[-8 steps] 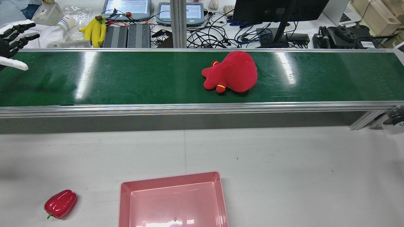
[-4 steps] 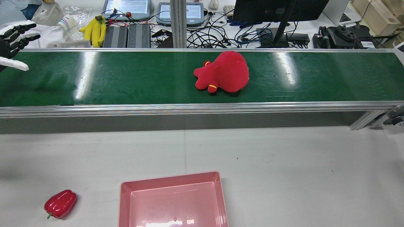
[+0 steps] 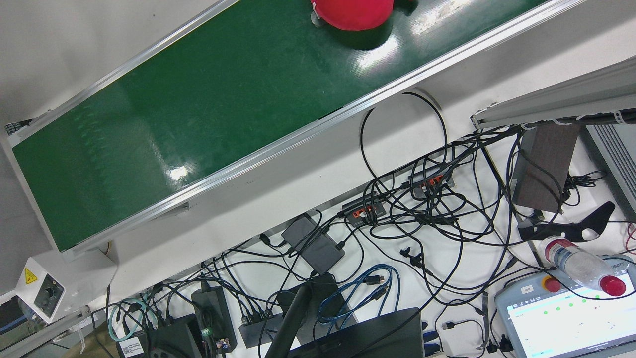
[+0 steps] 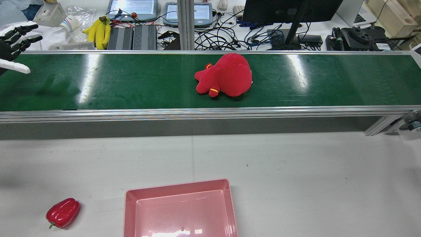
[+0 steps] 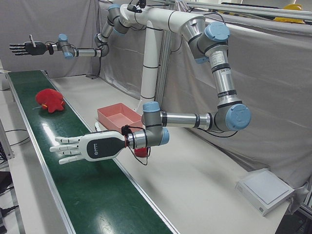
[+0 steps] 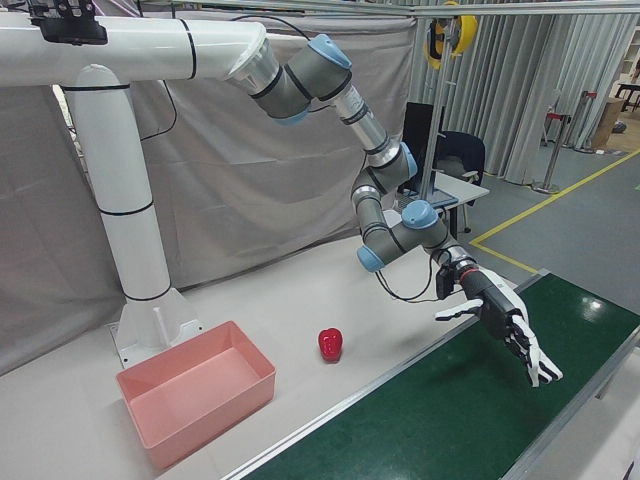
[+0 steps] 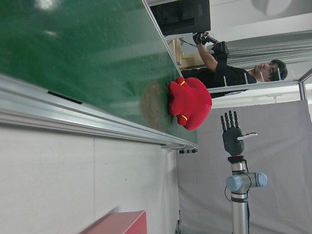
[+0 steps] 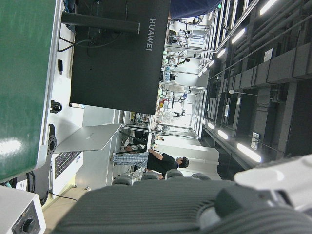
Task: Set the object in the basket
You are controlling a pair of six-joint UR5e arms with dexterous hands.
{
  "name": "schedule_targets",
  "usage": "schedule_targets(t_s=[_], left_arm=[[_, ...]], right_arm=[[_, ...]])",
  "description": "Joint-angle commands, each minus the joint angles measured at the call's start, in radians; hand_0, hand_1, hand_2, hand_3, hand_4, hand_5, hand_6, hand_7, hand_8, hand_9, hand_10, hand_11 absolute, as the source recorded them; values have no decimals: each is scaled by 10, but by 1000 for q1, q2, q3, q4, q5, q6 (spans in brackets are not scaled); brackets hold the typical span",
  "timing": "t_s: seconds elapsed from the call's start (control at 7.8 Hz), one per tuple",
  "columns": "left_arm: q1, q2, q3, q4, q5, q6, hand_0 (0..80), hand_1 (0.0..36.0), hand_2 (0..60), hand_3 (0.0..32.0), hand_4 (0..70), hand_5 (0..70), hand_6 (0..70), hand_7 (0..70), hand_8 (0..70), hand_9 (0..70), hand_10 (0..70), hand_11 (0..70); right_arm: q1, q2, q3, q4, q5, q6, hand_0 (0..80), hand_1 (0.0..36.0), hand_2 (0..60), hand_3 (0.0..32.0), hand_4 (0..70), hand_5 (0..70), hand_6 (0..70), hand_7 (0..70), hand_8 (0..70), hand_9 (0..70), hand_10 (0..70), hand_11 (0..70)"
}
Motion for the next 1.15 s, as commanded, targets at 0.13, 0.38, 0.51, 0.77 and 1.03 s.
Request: schedule_targets(t_s=[0.13,0.38,0.51,0.77,1.03], left_arm=[[2,0,-1,0,0,-1,622,159,0,0,80,199,26,33,92,147,0,0],[-1,0,-10,2,0,-3,620,158,0,0,79,199,25,32,90,145,0,0],[-1,0,-21,12,0,-3,616,158,0,0,79,200,25,31,91,147,0,0],[-1,0,-22,15,0,-1,613,157,0,0,78,199,26,31,91,147,0,0],[-1,0,-24,17,0,-3,616,158,0,0,78,200,26,33,92,149,0,0]], right_arm=[[0,0,0,0,0,0,0,0,0,0,0,0,0,0,0,0,0,0],[0,0,0,0,0,0,0,0,0,0,0,0,0,0,0,0,0,0],[-1,0,0,0,0,0,0,0,0,0,0,0,0,0,0,0,0,0],[0,0,0,0,0,0,0,0,0,0,0,0,0,0,0,0,0,0],[0,0,0,0,0,0,0,0,0,0,0,0,0,0,0,0,0,0]])
